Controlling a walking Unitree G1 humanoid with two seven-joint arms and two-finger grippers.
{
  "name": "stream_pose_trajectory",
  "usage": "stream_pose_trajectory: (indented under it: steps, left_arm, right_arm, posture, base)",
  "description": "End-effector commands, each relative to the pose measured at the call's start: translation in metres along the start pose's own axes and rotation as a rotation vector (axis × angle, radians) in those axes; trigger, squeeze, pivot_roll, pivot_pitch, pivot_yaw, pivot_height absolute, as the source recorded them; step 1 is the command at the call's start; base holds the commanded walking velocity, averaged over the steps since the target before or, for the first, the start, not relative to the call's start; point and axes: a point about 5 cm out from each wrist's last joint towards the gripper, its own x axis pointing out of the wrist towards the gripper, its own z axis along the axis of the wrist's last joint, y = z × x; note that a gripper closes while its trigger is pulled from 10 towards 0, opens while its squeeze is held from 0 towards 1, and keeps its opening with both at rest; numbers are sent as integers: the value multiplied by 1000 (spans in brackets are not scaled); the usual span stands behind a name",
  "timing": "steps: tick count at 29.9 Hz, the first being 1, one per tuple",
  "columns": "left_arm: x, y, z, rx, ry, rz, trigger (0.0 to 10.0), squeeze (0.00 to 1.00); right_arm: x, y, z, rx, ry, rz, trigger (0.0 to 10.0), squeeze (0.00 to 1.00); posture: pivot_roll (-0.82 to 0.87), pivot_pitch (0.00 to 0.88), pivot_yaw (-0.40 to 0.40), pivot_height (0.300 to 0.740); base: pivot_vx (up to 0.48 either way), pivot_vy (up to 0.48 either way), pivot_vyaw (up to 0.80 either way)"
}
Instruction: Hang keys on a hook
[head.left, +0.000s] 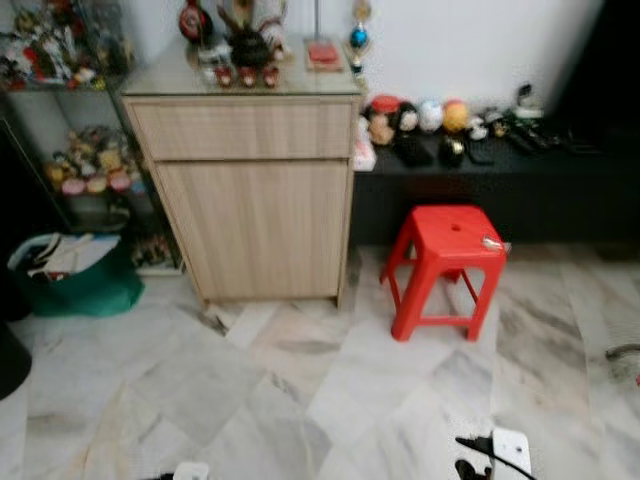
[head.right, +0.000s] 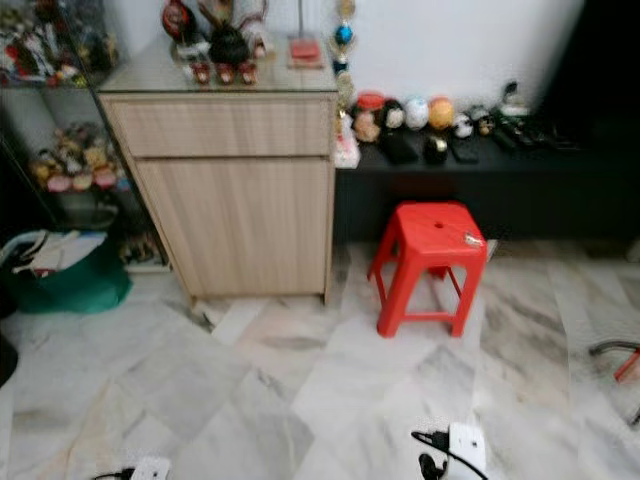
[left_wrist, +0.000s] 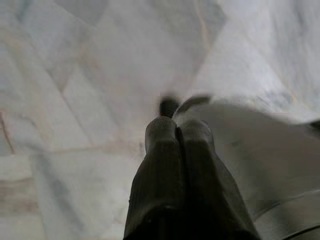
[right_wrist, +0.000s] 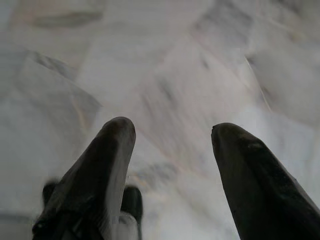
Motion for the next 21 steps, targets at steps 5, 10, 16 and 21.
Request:
stream_pose_trajectory:
  steps: [5, 10, 16, 21]
  left_arm:
    - [-3, 7, -12, 6, 51, 23, 10000, 0]
    - [-3, 7, -11, 10, 52, 18, 10000, 0]
    - [-3, 6, -10, 14, 48, 15, 10000, 0]
    - [-3, 6, -10, 13, 46, 9, 10000, 0]
  right_arm:
    - [1, 8, 0, -7, 1, 18, 10000, 0]
    - [1, 8, 0, 2, 1, 17, 10000, 0]
    - [1, 8, 0, 5, 1, 14, 10000, 0]
    - [1, 8, 0, 10, 2, 11, 10000, 0]
  posture:
    - [11, 0, -50, 740]
    - [-5, 0, -37, 740]
    - [-12, 0, -34, 740]
    - [-16, 0, -33, 740]
  base:
    - [480, 0, 0]
    - [480, 0, 0]
    - [480, 0, 0]
    - [480, 0, 0]
